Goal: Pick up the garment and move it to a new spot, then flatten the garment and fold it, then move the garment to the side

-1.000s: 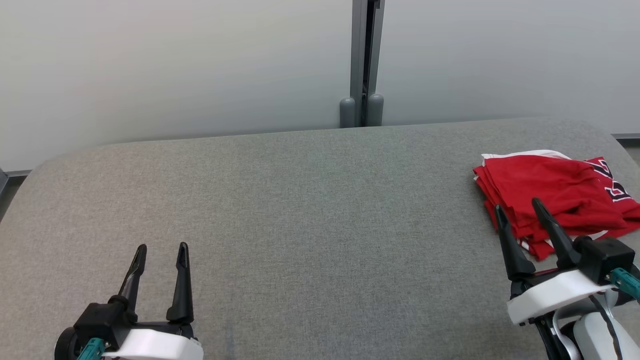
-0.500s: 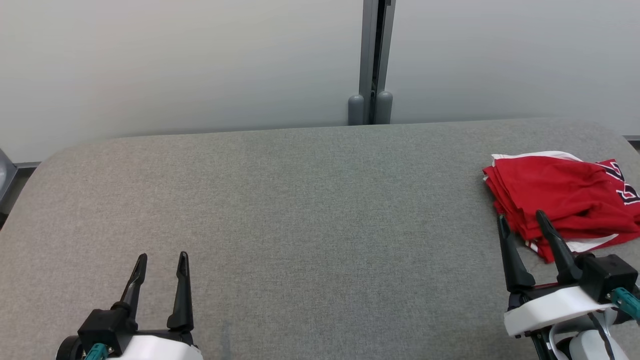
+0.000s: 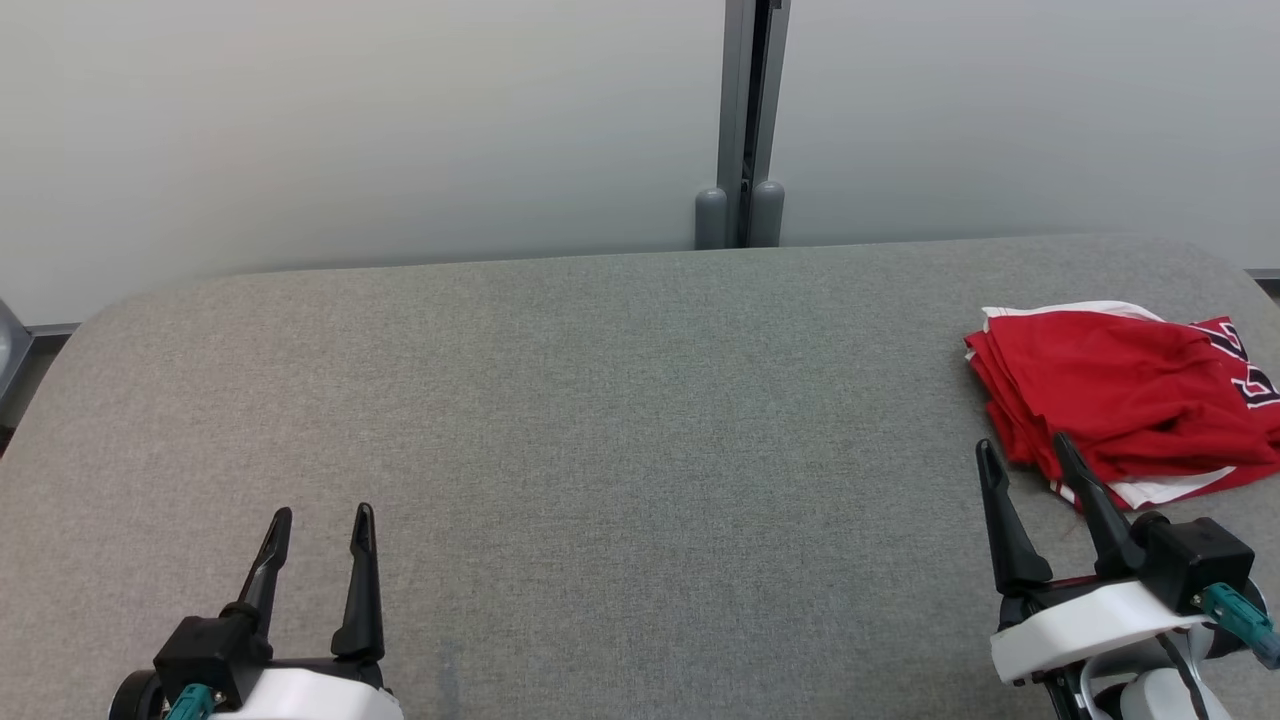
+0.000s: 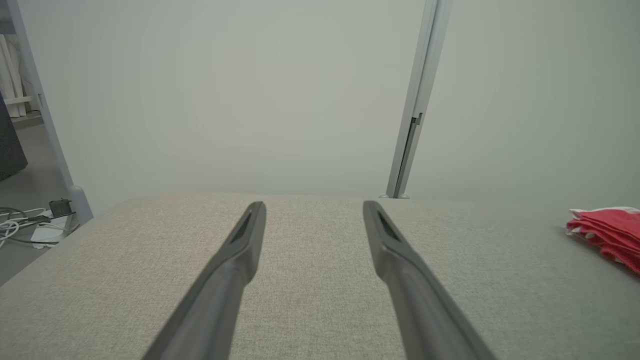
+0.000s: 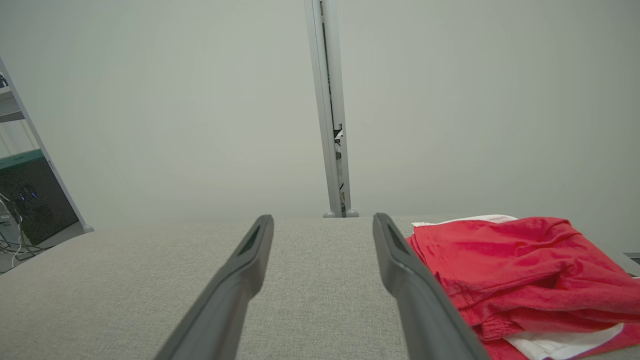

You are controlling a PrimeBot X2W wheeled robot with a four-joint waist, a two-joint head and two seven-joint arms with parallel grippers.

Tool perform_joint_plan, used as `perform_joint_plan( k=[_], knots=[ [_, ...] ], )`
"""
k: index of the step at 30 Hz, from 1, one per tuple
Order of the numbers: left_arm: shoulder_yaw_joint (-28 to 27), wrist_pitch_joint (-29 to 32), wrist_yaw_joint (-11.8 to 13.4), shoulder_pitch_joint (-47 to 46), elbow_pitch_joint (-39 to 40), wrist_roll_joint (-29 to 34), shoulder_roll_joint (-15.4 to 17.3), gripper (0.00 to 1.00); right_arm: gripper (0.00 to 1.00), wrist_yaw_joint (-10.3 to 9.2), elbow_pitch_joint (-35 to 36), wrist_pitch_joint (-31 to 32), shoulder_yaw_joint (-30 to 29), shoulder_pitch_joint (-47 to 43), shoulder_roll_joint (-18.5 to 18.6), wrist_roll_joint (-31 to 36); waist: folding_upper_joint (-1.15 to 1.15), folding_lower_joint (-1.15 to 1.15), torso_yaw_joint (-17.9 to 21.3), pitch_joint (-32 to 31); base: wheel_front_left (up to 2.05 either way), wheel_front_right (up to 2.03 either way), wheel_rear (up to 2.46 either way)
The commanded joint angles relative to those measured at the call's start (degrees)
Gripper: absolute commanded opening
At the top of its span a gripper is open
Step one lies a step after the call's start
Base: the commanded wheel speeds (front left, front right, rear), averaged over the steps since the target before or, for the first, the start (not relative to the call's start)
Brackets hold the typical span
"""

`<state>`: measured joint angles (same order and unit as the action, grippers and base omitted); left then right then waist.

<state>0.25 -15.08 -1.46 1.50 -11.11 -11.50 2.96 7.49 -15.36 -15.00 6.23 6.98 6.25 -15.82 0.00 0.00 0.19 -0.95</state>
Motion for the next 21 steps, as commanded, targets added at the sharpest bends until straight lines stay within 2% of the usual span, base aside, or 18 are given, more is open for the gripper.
perform_joint_plan(
  k=[1, 21],
  knots=[
    [-0.3, -0.1, -0.2, -0.9, 0.0, 0.5, 0.1, 1.0, 1.0, 0.01, 0.0, -0.2, 0.0, -0.3, 0.3, -0.1, 0.0, 0.0, 0.0, 0.0, 0.0, 0.0, 0.0],
    [0.0, -0.1, -0.7, -1.2, -0.8, -0.1, 0.0, 1.0, 1.0, 0.01, -1.5, -0.2, 0.8, 0.5, 0.4, -0.5, 0.0, 0.0, 0.0, -0.5, 0.0, 0.0, 0.0]
  ],
)
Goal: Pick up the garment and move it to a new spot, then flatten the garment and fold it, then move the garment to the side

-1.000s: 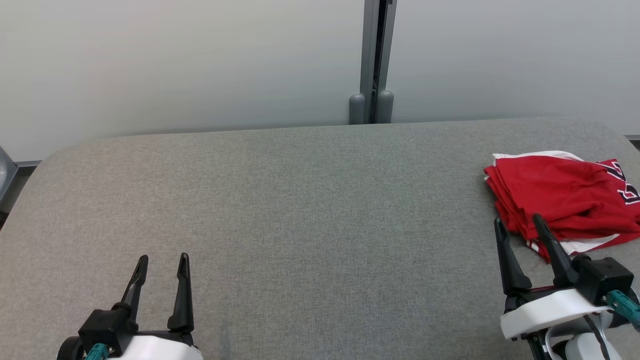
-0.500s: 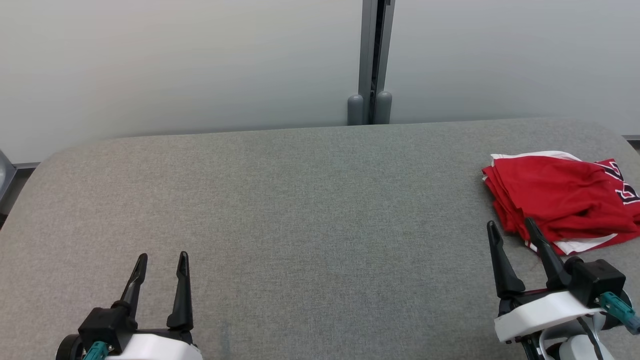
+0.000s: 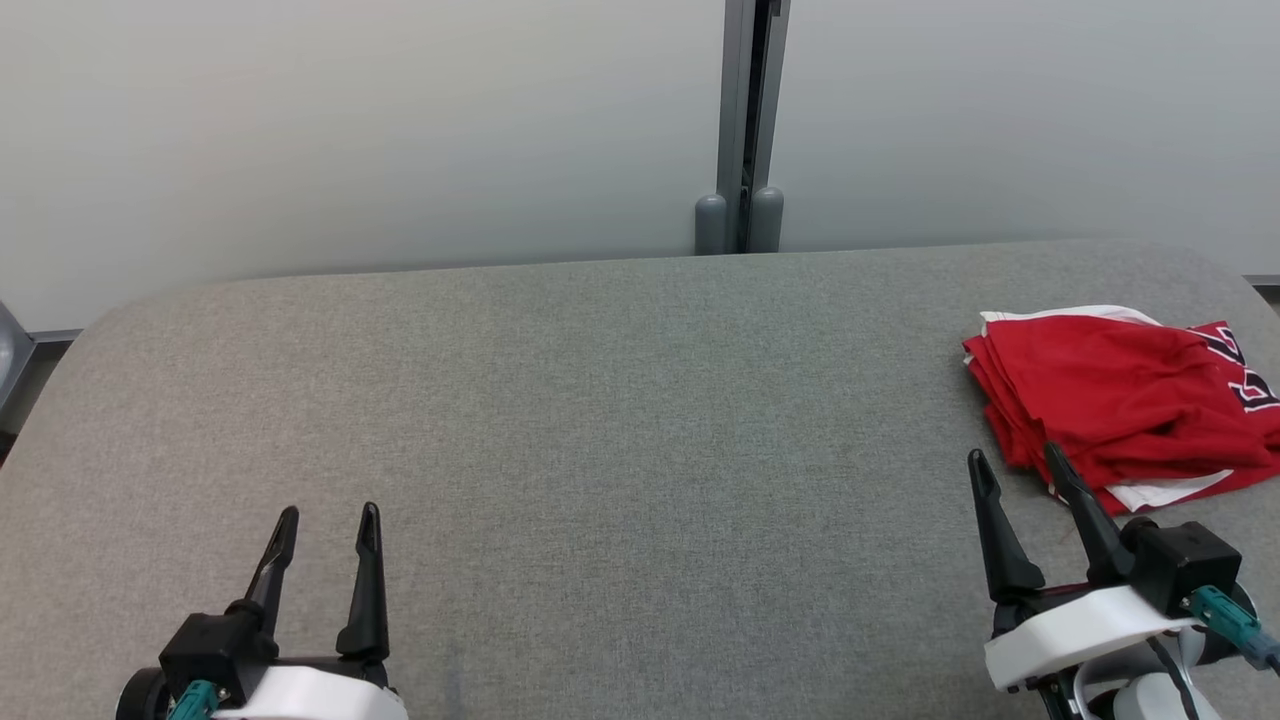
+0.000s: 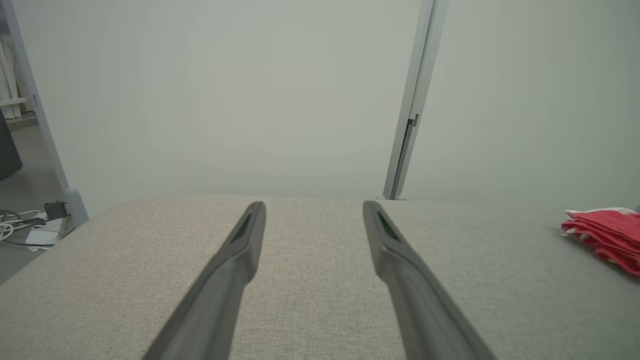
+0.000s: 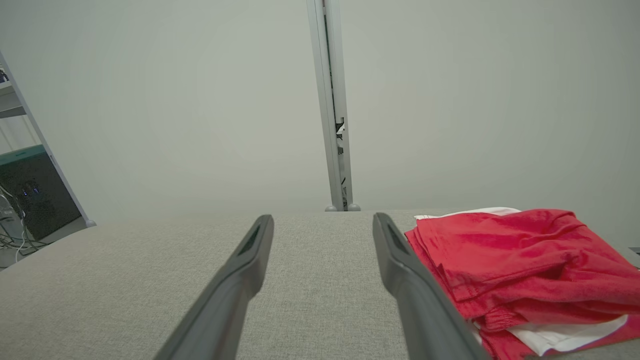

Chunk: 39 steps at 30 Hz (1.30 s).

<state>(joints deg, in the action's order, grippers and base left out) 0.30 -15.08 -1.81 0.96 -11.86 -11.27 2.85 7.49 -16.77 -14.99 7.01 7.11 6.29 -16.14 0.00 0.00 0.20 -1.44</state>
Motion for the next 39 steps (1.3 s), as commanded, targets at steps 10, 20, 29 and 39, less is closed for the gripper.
perform_joint_plan(
  k=[10, 20, 29, 39],
  knots=[
    [-0.6, 1.9, -0.6, 0.2, -2.7, -5.5, -0.4, 0.0, 0.0, 0.0, -1.4, 1.6, -0.6, -1.4, -0.7, -4.9, 0.0, 0.0, 0.0, -0.1, 0.0, 0.0, 0.0],
    [-1.2, 4.4, -1.3, -0.7, -2.3, -16.0, -0.3, 0.0, 0.0, 0.0, -0.7, 4.4, -2.4, -1.3, -1.1, -14.7, 0.0, 0.0, 0.0, 0.1, 0.0, 0.0, 0.0],
    [-1.9, 6.5, -1.9, -1.6, -2.1, -24.4, -0.2, 0.0, 0.0, 0.0, -0.2, 6.6, -3.8, -1.1, -1.4, -22.6, 0.0, 0.0, 0.0, 0.2, 0.0, 0.0, 0.0],
    [-2.6, 8.5, -2.4, -2.4, -2.1, -31.9, -0.2, 0.0, 0.0, 0.0, 0.2, 8.6, -5.1, -1.0, -1.6, -29.8, 0.0, 0.0, -0.1, 0.3, 0.0, 0.0, 0.0]
  ],
)
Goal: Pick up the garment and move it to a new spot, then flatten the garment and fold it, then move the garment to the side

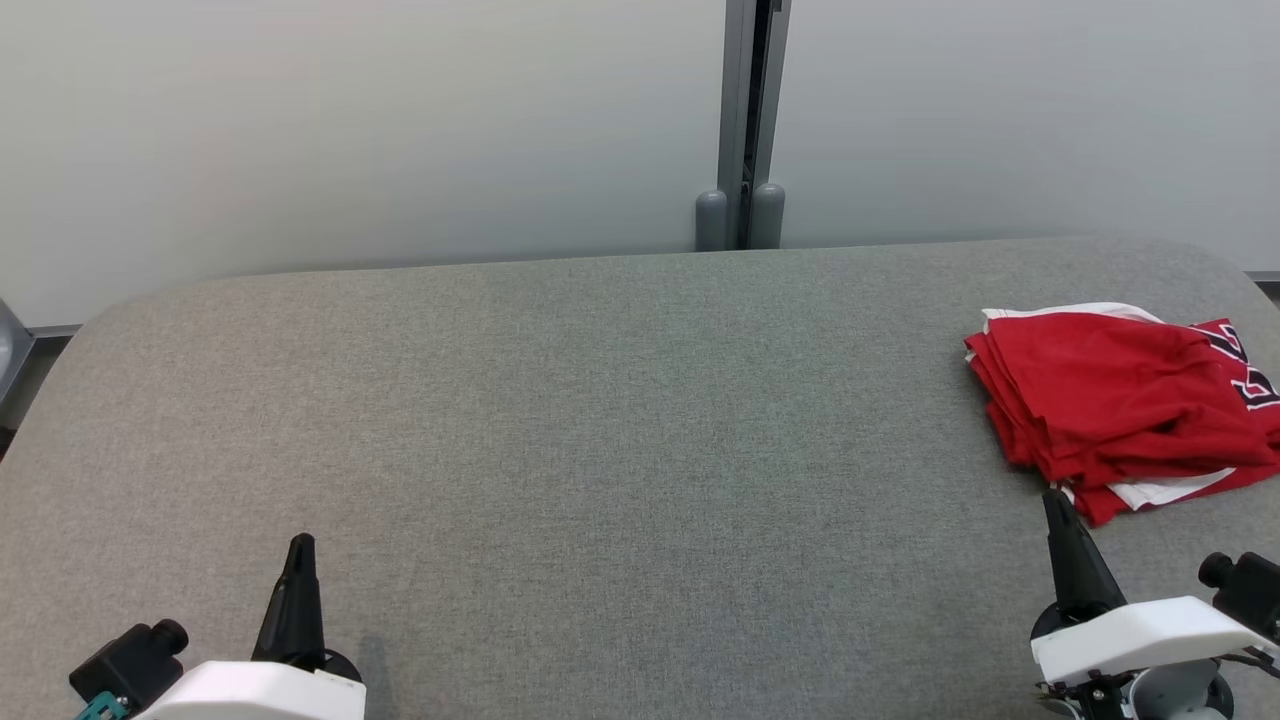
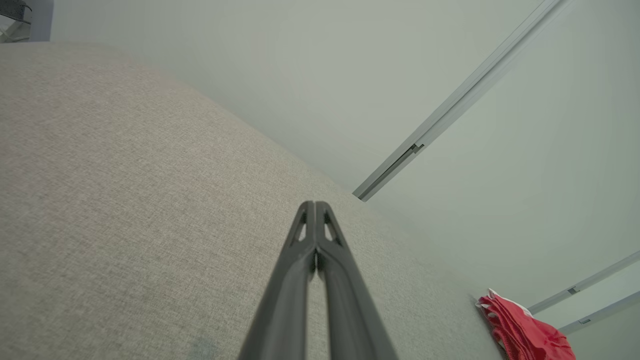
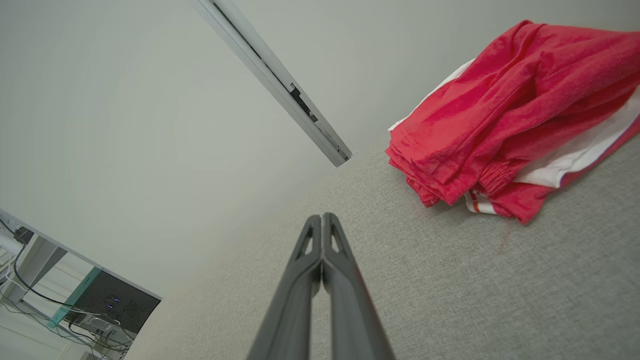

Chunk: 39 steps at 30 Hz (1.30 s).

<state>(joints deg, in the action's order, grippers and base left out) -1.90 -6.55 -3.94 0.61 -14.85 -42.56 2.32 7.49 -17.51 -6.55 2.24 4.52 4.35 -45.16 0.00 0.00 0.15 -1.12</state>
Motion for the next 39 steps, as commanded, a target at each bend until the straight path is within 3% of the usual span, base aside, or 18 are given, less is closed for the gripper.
perform_joint_plan(
  k=[1, 39],
  knots=[
    [-0.4, 0.2, -0.3, -2.2, 0.9, -1.5, 0.4, 0.0, 0.0, 0.0, 1.0, 0.3, -0.5, 1.6, 0.3, -1.5, 0.0, 0.0, 0.0, 0.0, 0.0, 0.0, 0.0],
    [-2.7, 7.1, -2.1, -4.9, 1.0, -27.0, 0.5, 0.0, 0.0, 0.01, 2.5, 7.2, -5.0, 1.8, -0.6, -25.7, 0.0, 0.0, -0.1, 0.6, 0.0, 0.0, 0.0]
  ],
)
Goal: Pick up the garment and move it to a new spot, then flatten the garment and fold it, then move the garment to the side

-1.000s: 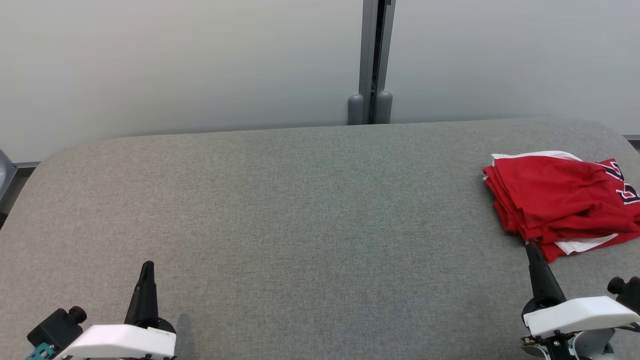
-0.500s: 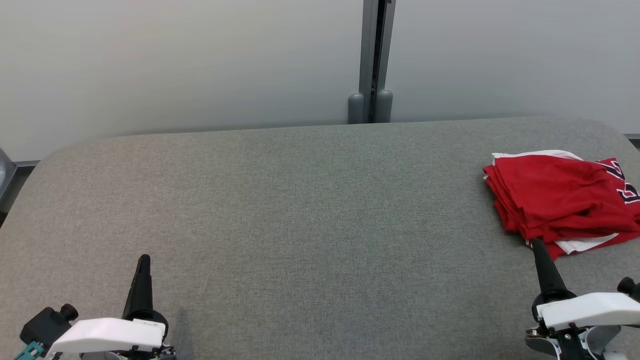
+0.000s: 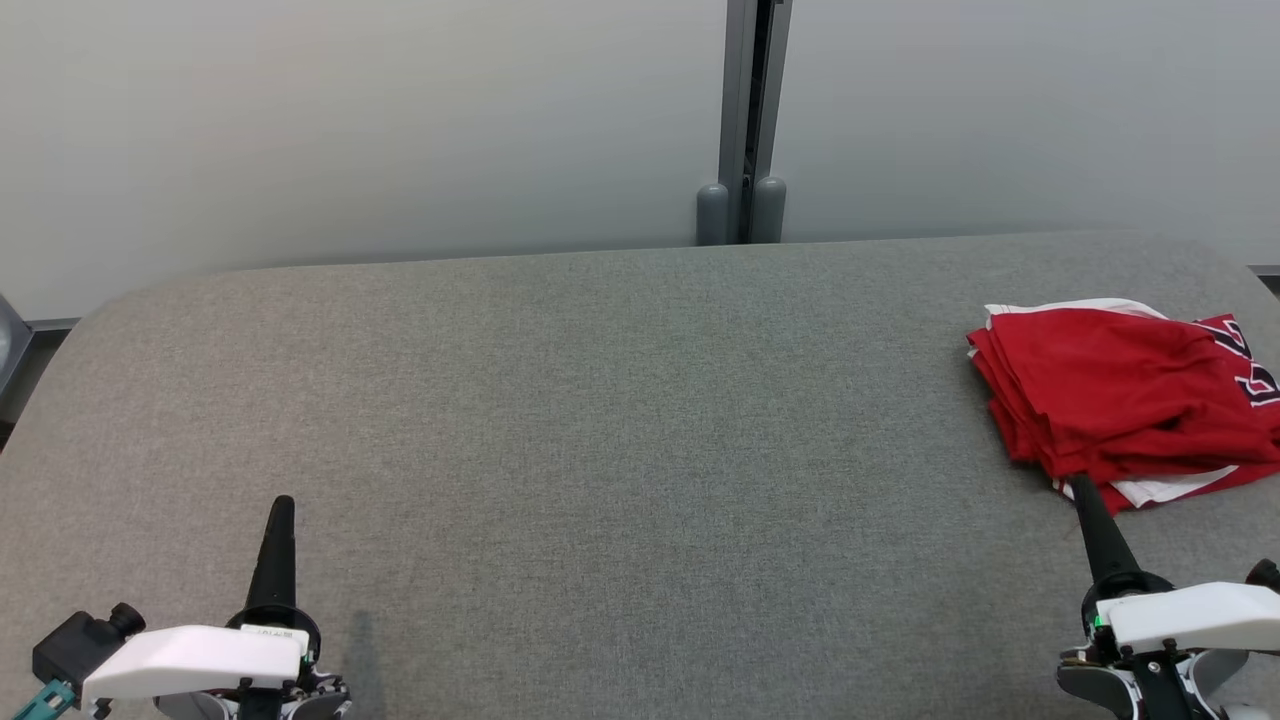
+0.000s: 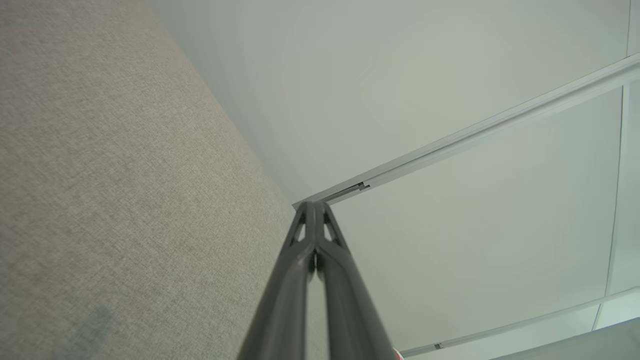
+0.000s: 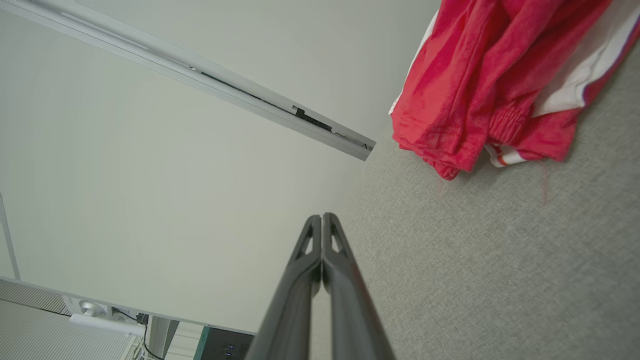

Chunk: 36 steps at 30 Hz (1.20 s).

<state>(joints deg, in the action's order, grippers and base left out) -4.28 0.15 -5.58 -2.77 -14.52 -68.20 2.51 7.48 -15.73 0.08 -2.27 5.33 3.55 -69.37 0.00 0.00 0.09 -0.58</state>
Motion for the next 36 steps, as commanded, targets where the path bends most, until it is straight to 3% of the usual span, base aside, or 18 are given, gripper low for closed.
perform_joint_plan(
  k=[1, 36],
  knots=[
    [-0.3, 0.4, -0.5, -1.6, 0.6, -1.4, 0.4, 0.0, 0.0, 0.02, 0.7, 0.6, -0.5, 1.0, 0.2, -1.5, 0.0, 0.0, 0.0, 0.0, 0.0, 0.0, 0.0],
    [-1.9, 4.8, -1.6, -3.3, 0.6, -17.8, 0.5, 0.0, 0.0, 0.02, 1.5, 5.0, -3.4, 1.2, -0.4, -17.0, 0.0, 0.0, -0.1, 0.5, 0.0, 0.0, 0.0]
  ],
)
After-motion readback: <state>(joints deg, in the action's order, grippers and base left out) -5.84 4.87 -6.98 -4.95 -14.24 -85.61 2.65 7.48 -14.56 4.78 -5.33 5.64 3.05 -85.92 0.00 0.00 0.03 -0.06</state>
